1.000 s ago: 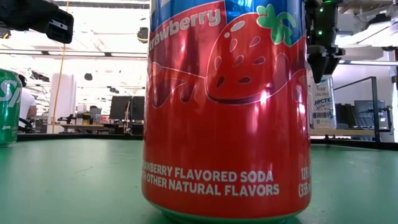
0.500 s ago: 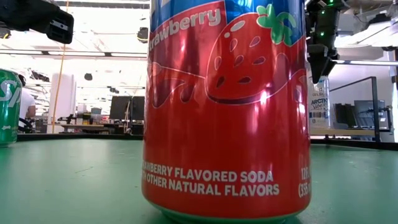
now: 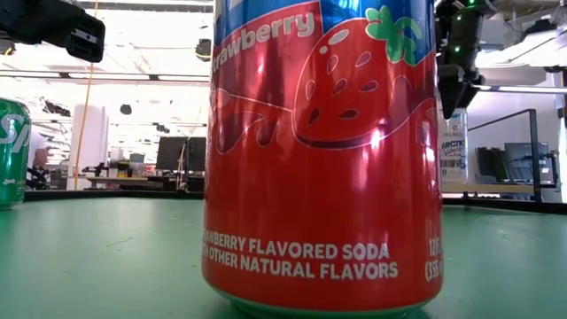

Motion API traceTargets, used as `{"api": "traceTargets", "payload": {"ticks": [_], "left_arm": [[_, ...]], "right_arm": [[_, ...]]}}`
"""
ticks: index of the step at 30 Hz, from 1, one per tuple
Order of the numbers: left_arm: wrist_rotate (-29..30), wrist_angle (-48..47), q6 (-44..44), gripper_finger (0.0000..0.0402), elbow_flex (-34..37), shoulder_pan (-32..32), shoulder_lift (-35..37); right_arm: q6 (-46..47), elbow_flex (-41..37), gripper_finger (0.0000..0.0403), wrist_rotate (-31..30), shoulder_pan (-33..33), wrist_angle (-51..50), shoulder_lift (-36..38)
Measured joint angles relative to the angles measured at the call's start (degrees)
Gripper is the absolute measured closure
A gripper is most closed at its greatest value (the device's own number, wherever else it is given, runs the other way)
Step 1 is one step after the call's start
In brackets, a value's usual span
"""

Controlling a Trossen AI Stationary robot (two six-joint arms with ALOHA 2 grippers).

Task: Place canned beverage on shelf
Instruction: Put the bottom white and blue soda can on the shelf

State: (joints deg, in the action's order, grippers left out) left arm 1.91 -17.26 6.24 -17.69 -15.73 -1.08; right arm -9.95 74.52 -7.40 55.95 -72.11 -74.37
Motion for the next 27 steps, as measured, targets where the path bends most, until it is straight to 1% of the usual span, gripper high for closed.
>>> {"api": "traceTargets", "payload": {"ticks": [3,6,15,23,27], "left_arm": [[0.0,0.0,0.0,0.0402,0.0,0.0,0.0],[0.0,0.0,0.0,0.0402,0.0,0.0,0.0],[0.0,0.0,0.0,0.0402,0.0,0.0,0.0],[-0.1,0.0,0.0,0.0402,0.0,0.0,0.0],[-0.1,0.0,0.0,0.0402,0.0,0.0,0.0]], "right_arm": [[1.2,0.0,0.0077,-0.6,-1.1,-1.5,0.0],[2.3,0.1,0.0065,-3.1,-1.6,-3.1,0.0],[5.4,0.1,0.0066,-3.6,-1.6,-2.5,0.1],[5.7,0.1,0.0069,-3.8,-2.0,-3.1,0.1],[6.0,0.4,0.0072,-6.8,-3.7,-3.8,0.2]]}}
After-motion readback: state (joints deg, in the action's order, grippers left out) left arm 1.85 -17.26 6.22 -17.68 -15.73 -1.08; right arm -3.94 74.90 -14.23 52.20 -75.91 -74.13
